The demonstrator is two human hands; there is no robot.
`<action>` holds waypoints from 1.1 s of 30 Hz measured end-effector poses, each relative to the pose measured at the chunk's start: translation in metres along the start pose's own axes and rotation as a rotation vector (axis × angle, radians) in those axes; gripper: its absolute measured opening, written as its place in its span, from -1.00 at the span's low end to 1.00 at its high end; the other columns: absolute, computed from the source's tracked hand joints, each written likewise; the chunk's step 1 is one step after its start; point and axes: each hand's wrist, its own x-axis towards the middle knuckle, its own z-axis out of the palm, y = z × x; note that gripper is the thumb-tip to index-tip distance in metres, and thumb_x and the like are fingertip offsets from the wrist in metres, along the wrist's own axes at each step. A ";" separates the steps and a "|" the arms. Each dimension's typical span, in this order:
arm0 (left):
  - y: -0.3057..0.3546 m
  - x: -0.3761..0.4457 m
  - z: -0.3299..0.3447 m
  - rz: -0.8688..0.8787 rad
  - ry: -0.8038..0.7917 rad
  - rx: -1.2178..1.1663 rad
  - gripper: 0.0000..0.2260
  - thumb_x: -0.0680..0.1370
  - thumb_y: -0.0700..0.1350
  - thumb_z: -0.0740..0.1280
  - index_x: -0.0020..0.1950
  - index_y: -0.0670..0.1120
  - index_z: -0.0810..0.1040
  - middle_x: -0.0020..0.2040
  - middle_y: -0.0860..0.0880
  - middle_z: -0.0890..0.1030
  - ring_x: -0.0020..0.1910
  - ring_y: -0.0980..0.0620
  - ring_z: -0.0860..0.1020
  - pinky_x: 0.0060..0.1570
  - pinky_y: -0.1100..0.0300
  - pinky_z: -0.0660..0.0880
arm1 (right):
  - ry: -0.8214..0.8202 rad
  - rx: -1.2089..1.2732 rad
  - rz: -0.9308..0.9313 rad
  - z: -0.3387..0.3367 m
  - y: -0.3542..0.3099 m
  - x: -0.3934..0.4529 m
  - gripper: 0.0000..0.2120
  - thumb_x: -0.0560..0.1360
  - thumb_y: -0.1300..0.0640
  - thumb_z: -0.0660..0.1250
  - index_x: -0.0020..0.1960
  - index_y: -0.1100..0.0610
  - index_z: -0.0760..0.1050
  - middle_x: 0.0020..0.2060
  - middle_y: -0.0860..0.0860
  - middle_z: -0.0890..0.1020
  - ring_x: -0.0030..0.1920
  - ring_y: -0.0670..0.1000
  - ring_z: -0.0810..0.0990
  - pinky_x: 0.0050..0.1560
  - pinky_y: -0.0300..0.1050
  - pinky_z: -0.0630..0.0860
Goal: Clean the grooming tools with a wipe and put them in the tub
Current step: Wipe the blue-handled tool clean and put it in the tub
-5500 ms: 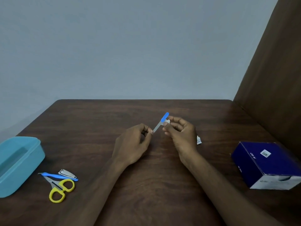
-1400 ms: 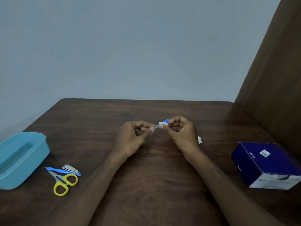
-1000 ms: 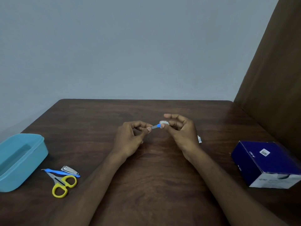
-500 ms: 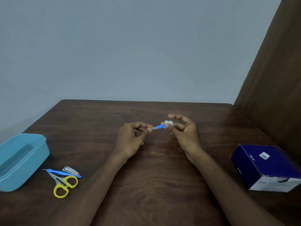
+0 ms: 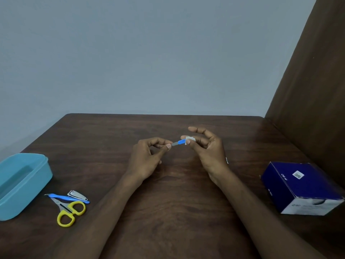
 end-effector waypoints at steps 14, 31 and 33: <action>0.002 -0.004 -0.002 0.077 -0.014 0.020 -0.95 0.59 0.03 0.54 0.01 0.20 0.78 -0.17 0.20 0.74 -0.44 0.13 0.60 -0.31 0.13 0.56 | 0.044 -0.082 -0.026 0.003 0.008 0.001 -0.66 0.41 0.21 0.68 0.12 0.04 0.67 -0.11 0.00 0.81 -0.07 0.01 0.77 0.06 -0.10 0.62; 0.011 -0.009 0.001 0.344 0.218 0.138 -0.93 0.57 -0.06 0.57 0.01 0.11 0.79 -0.16 0.21 0.68 -0.29 0.15 0.62 -0.28 0.32 0.46 | 0.093 0.212 0.184 0.008 0.003 0.001 -0.86 0.56 0.13 0.55 0.03 0.20 0.72 -0.19 0.09 0.75 -0.28 -0.07 0.59 -0.12 -0.09 0.55; 0.010 -0.008 0.002 0.313 0.220 0.111 -0.93 0.57 -0.06 0.57 0.00 0.11 0.79 -0.16 0.20 0.69 -0.30 0.15 0.62 -0.29 0.27 0.48 | 0.161 0.255 0.197 0.006 0.003 0.003 -0.85 0.55 0.11 0.56 0.00 0.19 0.72 -0.22 0.06 0.73 -0.31 -0.10 0.57 -0.17 -0.16 0.55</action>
